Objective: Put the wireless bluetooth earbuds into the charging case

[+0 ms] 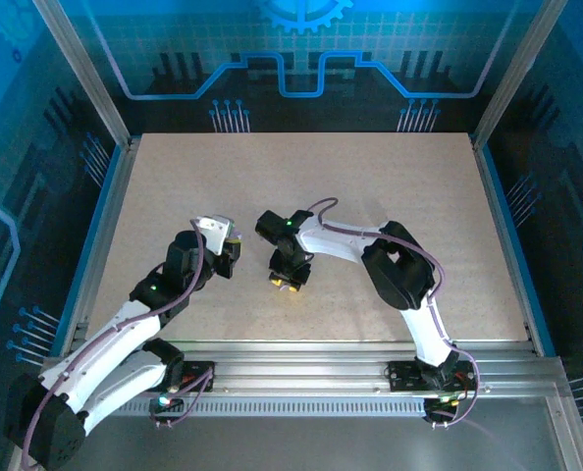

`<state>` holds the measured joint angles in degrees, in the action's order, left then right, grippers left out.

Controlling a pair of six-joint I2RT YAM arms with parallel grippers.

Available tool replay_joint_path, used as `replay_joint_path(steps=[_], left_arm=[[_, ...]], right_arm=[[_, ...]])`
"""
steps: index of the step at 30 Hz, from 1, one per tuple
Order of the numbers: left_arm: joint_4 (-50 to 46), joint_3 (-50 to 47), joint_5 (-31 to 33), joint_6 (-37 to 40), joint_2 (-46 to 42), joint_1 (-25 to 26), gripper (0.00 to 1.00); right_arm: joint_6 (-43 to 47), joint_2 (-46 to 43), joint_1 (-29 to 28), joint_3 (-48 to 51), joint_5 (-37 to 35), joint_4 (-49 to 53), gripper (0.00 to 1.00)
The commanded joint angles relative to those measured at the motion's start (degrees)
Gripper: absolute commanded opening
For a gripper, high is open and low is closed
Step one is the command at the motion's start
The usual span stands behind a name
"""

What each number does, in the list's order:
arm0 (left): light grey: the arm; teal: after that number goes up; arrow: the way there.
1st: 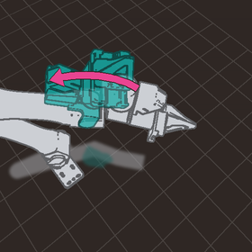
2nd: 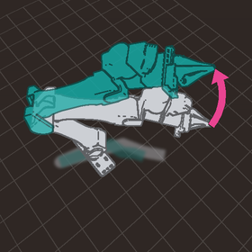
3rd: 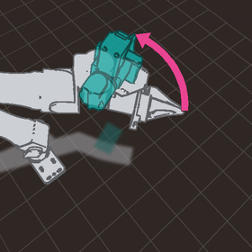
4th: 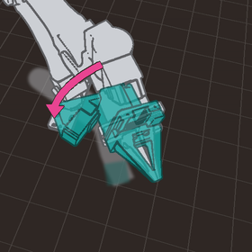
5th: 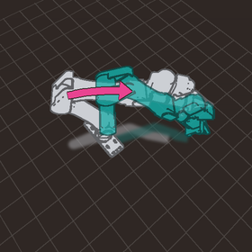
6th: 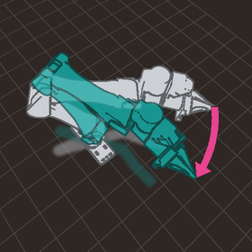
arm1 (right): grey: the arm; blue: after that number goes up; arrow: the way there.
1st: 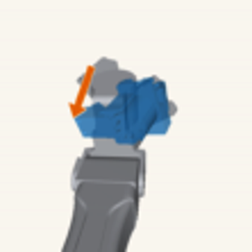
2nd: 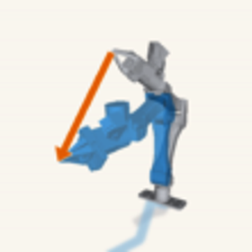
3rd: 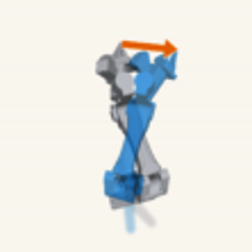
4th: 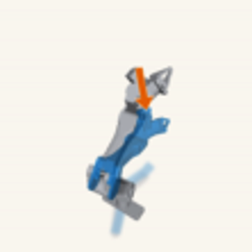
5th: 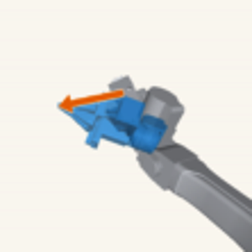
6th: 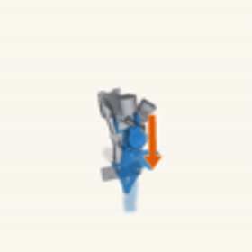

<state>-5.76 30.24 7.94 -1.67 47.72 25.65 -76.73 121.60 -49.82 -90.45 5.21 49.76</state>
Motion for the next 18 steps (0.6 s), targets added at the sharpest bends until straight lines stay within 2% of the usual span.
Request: replay_joint_path(steps=[1, 8, 18], left_arm=[[0.4, -0.4, 0.1, -1.4, -0.6, -0.6, 0.16], [0.6, -0.4, 0.6, -1.1, -0.6, -0.7, 0.16], [0.7, -0.6, 0.2, -1.1, -0.1, -1.0, 0.16]], right_arm=[[0.2, 1.2, 0.8, -1.5, -1.1, 2.4, 0.33], [1.8, 2.3, 1.7, -1.7, -1.2, 2.3, 0.28], [3.8, 4.0, 1.9, -2.6, -0.8, 2.5, 0.17]])
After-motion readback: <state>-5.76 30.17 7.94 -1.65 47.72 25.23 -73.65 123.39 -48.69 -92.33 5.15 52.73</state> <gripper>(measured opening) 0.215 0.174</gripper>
